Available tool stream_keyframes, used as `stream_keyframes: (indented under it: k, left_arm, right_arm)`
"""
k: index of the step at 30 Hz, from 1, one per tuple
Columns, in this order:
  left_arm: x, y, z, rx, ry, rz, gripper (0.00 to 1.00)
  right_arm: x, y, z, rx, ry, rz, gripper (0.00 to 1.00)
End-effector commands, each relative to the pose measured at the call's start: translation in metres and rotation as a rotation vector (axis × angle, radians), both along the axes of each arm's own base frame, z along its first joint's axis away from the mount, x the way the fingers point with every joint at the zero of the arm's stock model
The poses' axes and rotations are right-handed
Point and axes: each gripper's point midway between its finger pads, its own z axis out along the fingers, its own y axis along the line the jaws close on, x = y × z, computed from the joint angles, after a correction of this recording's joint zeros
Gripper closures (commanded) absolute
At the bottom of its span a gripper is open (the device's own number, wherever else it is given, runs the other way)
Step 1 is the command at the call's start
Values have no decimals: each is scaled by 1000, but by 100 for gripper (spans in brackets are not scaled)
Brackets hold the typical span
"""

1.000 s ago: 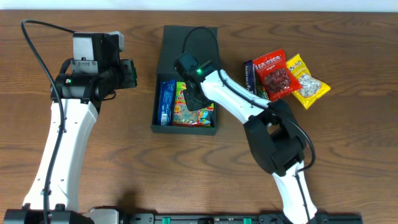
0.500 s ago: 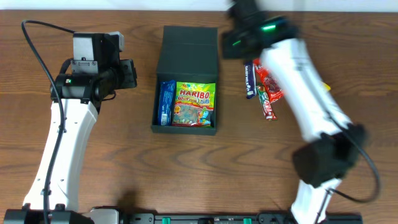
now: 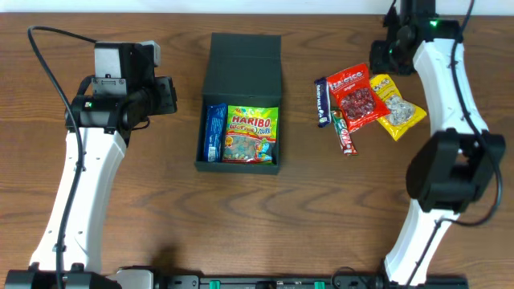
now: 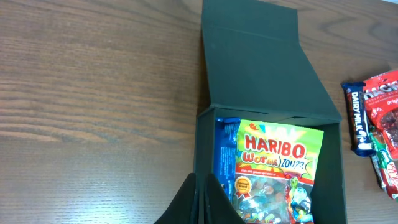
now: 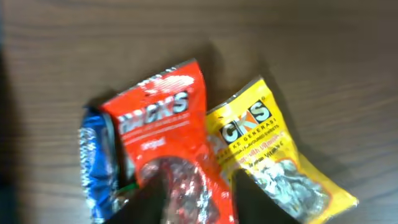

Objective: Pack container
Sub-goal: 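Reach the right gripper to the red Hacks bag and grasp it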

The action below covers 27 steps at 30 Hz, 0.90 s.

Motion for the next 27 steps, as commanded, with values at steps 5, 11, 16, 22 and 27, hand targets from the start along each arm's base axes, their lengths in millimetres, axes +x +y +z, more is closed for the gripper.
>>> stream_keyframes:
  k: [5,11,16,22,27]
  left_arm:
    - [2,-1,11,-3,-27,-4,94]
    - [2,-1,11,-8,-25,2,94]
    - [2,-1,11,-8,-25,2,94]
    - [2,-1,11,-8,-25,2,94]
    - [2,-1,11,-8,-25,2,94]
  right_arm:
    - [-1,-3,-54,-27,101,80,46]
    - [-6,-3,-91,-20,175,81,46]
    - [-8,-2,-98,-18,191,80,73]
    - [-7,9,-97,58,184,93,99]
    - [1,28,-79,195,144,73,99]
